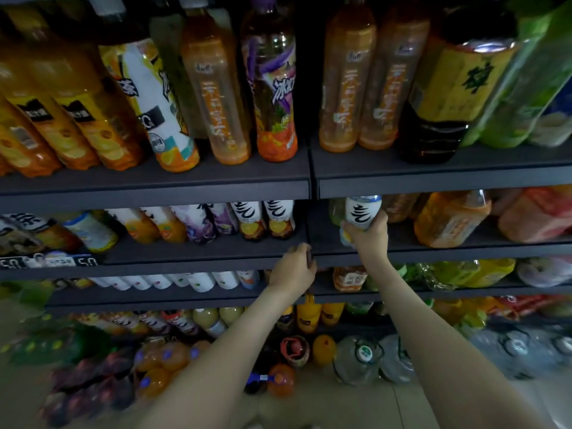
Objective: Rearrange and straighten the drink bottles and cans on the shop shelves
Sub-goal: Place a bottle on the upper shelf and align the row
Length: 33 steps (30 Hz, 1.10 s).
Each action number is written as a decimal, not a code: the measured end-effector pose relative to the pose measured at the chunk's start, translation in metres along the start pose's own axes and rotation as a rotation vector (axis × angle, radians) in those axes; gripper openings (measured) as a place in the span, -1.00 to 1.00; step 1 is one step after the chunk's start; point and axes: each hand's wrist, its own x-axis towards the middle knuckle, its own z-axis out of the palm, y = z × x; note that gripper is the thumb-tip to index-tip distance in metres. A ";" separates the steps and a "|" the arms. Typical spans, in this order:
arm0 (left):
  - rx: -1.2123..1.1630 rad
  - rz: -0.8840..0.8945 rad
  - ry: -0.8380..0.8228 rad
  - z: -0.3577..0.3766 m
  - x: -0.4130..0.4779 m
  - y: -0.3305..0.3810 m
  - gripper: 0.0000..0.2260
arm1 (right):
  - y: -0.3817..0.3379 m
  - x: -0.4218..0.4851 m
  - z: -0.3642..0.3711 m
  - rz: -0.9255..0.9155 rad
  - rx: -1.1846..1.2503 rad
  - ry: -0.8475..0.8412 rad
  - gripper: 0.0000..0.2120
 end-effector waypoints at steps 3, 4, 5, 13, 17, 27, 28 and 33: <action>0.036 -0.008 0.004 -0.001 -0.001 -0.011 -0.67 | -0.007 0.005 0.004 -0.002 -0.058 0.041 -0.40; 0.047 -0.016 0.001 -0.002 -0.002 -0.016 -0.66 | -0.006 0.004 0.004 -0.018 -0.092 0.058 -0.42; 0.058 -0.025 -0.004 -0.005 -0.004 -0.021 -0.66 | -0.003 0.001 0.002 -0.034 -0.111 0.063 -0.44; 0.100 -0.189 -0.028 -0.034 -0.038 -0.090 -0.64 | 0.001 -0.095 0.012 -0.264 -0.133 -0.006 -0.47; 0.061 -0.329 -0.049 -0.043 -0.060 -0.131 -0.58 | -0.026 -0.139 0.051 -0.310 -0.117 -0.209 -0.51; -0.169 -0.377 0.224 -0.109 -0.132 -0.293 -0.66 | -0.056 -0.235 0.215 -0.266 0.005 -0.353 -0.51; -0.169 -0.371 0.231 -0.120 -0.142 -0.313 -0.66 | -0.055 -0.246 0.234 -0.242 0.014 -0.353 -0.51; -0.114 -0.318 0.255 -0.190 -0.164 -0.400 -0.71 | -0.071 -0.299 0.327 -0.174 0.070 -0.285 -0.53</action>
